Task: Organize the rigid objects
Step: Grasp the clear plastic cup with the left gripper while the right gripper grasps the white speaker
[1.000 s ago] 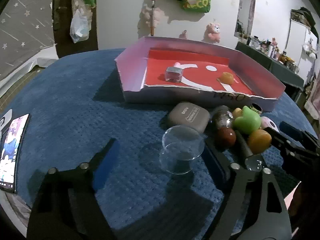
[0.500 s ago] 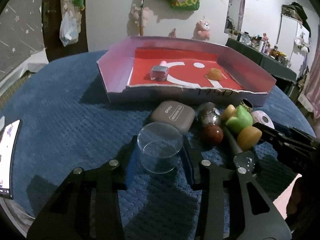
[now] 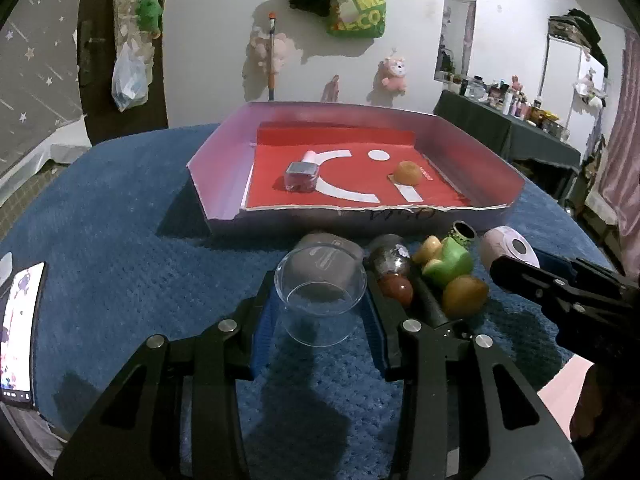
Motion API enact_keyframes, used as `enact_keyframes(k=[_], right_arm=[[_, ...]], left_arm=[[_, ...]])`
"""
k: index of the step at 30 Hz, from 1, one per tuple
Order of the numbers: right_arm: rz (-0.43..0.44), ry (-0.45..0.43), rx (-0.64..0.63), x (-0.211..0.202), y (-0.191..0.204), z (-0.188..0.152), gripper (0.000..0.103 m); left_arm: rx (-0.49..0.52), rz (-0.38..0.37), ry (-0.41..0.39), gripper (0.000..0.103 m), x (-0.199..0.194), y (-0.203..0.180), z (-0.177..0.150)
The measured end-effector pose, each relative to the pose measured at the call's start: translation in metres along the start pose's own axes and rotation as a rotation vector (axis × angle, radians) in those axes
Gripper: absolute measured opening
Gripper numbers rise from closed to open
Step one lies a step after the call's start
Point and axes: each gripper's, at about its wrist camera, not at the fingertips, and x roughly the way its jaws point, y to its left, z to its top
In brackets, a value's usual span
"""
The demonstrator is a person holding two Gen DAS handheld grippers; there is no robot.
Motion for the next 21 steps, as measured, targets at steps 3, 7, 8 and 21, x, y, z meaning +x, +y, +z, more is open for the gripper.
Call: enact_keyframes(k=[3, 7, 8, 21], right_arm=[[0.015, 0.001, -0.011, -0.001, 0.005, 0.001, 0.051], [0.023, 0.013, -0.007, 0.003, 0.006, 0.001, 0.051], [0.024, 0.015, -0.005, 0.004, 0.006, 0.002, 0.051], [0.041, 0.004, -0.013, 0.004, 0.007, 0.013, 0.051]], left_arm=[[0.004, -0.003, -0.003, 0.037, 0.000, -0.002, 0.001], [0.004, -0.004, -0.002, 0.037, 0.001, -0.002, 0.001], [0.004, -0.005, -0.002, 0.037, 0.001, -0.001, 0.002], [0.009, -0.047, -0.026, 0.037, 0.000, 0.001, 0.023]])
